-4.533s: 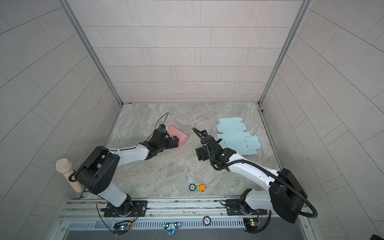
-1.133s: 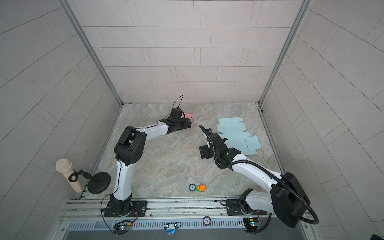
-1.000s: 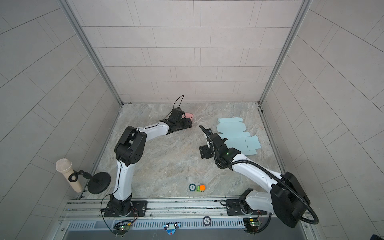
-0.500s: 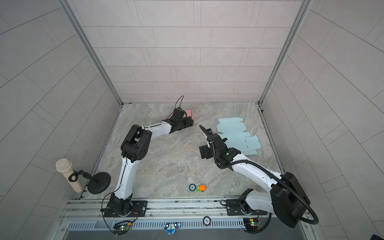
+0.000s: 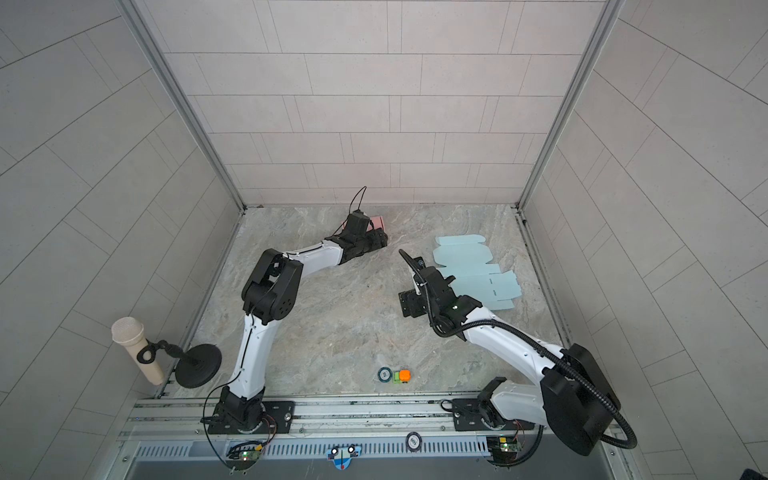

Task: Fold the paper box
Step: 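Push the pink box toward the far wall with the left gripper, then draw the left gripper back toward the robot while the right reaches the light-blue blank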

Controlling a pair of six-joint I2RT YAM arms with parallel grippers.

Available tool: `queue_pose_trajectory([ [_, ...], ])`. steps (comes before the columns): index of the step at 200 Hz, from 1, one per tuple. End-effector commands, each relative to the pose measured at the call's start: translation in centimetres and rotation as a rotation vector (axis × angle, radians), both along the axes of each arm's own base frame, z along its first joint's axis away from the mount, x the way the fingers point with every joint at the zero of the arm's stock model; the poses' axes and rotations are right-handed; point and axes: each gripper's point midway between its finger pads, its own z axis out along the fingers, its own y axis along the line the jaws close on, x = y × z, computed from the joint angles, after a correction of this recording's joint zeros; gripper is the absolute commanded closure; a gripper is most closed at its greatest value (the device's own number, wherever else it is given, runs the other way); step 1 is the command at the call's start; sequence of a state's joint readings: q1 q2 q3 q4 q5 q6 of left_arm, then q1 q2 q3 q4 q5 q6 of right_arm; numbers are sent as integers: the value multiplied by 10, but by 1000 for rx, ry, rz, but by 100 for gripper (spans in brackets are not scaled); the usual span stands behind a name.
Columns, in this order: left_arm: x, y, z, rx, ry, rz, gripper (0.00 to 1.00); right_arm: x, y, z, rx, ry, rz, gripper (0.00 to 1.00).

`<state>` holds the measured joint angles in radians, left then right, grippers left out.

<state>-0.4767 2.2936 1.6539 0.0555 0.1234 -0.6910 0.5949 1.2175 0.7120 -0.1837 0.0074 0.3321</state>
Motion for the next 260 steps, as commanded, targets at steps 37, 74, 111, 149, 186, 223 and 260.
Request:
queue_pose_trajectory([
  [37, 6, 48, 0, 37, -2, 65, 20, 0, -3, -1, -11, -7, -2, 11],
  [74, 10, 50, 1, 45, -7, 63, 20, 0, -3, -3, -13, -2, -1, 11],
  [111, 11, 48, -1, 37, -2, 57, 20, 1, -3, -6, -18, 2, -2, 11],
  [149, 9, 48, 6, 29, -12, 49, 19, 1, -3, -9, -24, 11, -1, 11],
  [186, -7, 51, 26, 7, -34, 25, 15, 2, -4, -8, -32, 6, -7, 11],
  [223, -69, 66, 62, -121, -122, 46, 7, 5, -26, -2, -102, -4, -92, 11],
  [260, -155, 64, 78, -132, -144, -29, 0, 16, -52, 0, -191, 44, -190, 10],
])
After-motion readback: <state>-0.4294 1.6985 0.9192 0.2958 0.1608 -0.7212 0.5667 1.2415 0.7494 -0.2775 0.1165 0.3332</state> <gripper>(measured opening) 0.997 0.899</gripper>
